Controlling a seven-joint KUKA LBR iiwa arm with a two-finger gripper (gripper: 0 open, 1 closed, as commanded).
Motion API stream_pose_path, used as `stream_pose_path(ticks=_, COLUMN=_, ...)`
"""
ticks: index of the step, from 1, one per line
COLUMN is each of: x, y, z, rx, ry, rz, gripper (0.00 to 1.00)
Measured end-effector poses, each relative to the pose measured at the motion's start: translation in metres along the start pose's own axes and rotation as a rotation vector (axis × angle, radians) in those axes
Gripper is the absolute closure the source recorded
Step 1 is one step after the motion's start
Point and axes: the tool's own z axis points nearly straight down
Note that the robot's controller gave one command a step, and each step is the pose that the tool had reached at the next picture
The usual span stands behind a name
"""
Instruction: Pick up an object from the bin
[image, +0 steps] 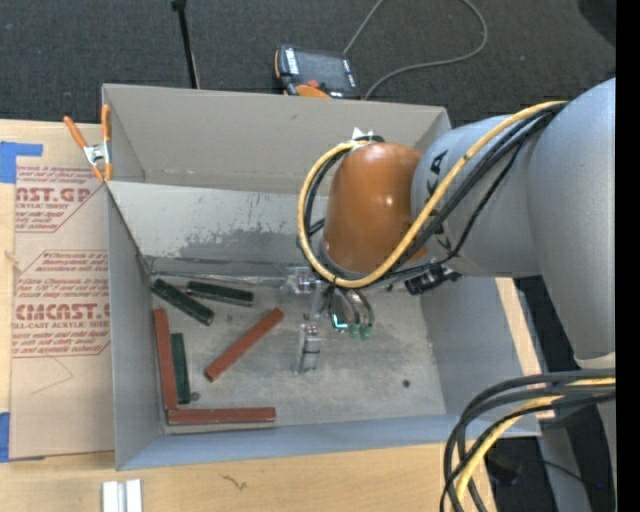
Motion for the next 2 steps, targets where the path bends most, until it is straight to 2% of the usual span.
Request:
stream_pose_path(ticks=1, x=-0.0347, y=0.0495, z=0.0645, rx=-0.001, ry=-0.011, rz=-0.107, gripper=0.00)
stream_pose_path(ticks=2, x=-0.0365, y=0.0487, z=0.0596, rx=-0.003, ry=-0.015, rz=-0.104, gripper=1.00)
